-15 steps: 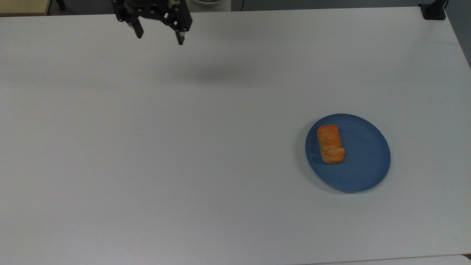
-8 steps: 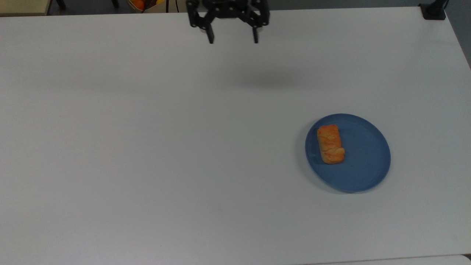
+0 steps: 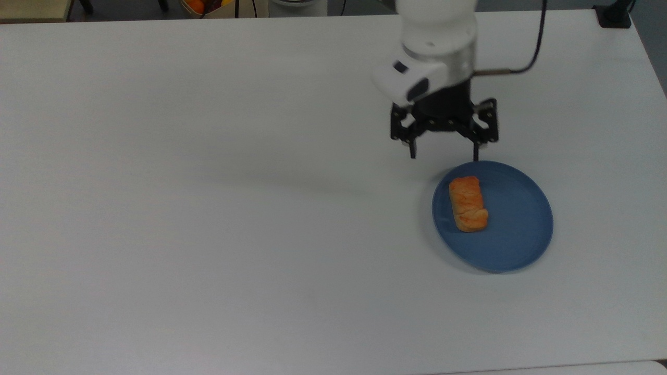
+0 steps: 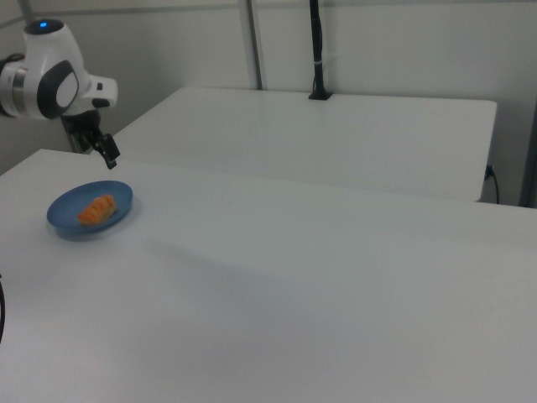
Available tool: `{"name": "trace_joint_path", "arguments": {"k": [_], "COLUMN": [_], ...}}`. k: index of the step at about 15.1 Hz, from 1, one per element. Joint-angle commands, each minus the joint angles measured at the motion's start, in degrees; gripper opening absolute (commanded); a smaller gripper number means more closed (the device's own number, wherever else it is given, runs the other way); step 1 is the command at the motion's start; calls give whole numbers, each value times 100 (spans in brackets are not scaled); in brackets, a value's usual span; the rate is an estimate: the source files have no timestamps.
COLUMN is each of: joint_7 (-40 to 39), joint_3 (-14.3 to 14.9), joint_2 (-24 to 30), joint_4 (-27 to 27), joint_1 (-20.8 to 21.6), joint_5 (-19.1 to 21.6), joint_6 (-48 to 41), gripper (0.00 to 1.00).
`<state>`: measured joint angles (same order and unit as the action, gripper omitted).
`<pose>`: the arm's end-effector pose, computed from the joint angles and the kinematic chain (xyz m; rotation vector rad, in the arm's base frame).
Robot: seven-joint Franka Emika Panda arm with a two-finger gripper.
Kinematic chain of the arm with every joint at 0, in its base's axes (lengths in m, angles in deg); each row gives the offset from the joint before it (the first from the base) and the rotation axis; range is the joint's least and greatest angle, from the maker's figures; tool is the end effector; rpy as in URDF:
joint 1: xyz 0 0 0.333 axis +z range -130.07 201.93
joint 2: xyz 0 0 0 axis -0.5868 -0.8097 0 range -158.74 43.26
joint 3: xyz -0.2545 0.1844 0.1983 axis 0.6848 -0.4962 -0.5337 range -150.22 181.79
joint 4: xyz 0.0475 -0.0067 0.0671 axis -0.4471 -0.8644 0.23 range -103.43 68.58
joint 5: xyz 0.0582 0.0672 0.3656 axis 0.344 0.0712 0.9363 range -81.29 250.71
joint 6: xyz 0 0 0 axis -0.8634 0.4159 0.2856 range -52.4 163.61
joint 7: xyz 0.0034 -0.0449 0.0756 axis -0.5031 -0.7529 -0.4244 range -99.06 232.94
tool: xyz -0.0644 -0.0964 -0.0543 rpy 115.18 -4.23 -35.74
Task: Put the bread on the table
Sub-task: 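Lower the gripper and close it on the orange bread roll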
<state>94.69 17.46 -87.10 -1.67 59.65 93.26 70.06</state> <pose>0.6927 0.2965 0.5160 -2.8705 0.2180 -0.3338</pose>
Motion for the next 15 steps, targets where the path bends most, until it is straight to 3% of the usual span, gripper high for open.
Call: {"name": "trace_joint_path", "arguments": {"k": [1, 3, 6, 12, 14, 15], "joint_7": [327, 327, 327, 309, 292, 292], "joint_3": [148, 227, 718, 658, 649, 632], "joint_2": [-815, -1132, -1501, -1617, -1625, -1626], "joint_4": [559, 595, 595, 569, 542, 534], "joint_1": [465, 694, 1195, 1196, 1196, 1196], "joint_5": [-362, -389, -389, -389, -450, -563], "joint_6": [412, 790, 1099, 1108, 1108, 1117], "gripper": [100, 100, 100, 100, 87, 76]}}
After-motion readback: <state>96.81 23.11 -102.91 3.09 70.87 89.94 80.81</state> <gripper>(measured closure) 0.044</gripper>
